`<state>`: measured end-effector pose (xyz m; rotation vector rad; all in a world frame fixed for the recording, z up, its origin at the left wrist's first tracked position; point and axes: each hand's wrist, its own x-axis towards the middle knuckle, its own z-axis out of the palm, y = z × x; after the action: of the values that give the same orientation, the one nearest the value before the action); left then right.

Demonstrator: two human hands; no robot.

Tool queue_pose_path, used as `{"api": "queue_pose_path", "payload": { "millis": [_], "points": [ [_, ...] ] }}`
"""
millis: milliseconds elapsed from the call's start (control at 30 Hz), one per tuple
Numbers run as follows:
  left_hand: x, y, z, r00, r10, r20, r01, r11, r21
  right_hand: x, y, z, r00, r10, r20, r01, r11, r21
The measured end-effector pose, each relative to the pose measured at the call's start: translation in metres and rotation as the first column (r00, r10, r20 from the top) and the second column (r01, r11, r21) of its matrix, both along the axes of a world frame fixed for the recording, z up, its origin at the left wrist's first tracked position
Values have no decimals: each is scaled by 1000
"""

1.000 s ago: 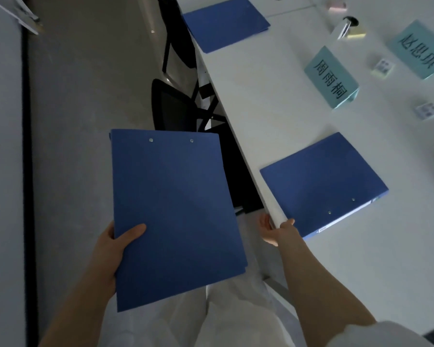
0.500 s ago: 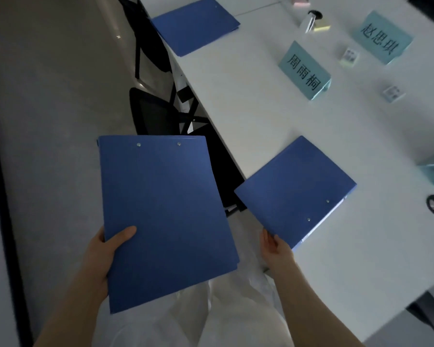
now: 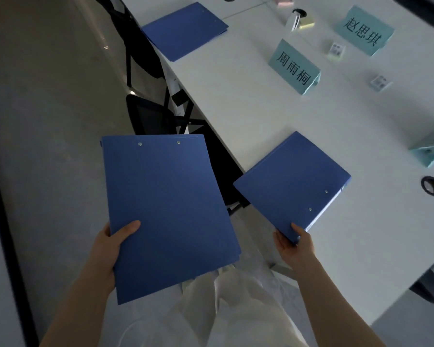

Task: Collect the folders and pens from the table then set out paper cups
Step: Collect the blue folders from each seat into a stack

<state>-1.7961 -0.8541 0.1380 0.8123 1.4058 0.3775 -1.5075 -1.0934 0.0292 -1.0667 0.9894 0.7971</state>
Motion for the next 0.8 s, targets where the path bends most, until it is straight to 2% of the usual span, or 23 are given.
{"api": "queue_pose_path", "payload": {
  "millis": [300, 500, 633, 800],
  "points": [
    [-23, 8, 3, 999, 4, 51, -5, 1000, 30, -5, 18, 37, 957, 64, 283, -98, 990, 106],
    [-52, 11, 6, 994, 36, 102, -40, 999, 33, -35, 27, 69, 960, 37, 277, -131, 934, 331],
    [-73, 12, 10, 989, 65, 135, -68, 997, 22, -68, 34, 92, 892, 232, 388, -372, 864, 340],
    [-105, 12, 15, 985, 87, 148, -90, 996, 18, -98, 56, 111, 697, 500, 514, -698, 638, 326]
  ]
}}
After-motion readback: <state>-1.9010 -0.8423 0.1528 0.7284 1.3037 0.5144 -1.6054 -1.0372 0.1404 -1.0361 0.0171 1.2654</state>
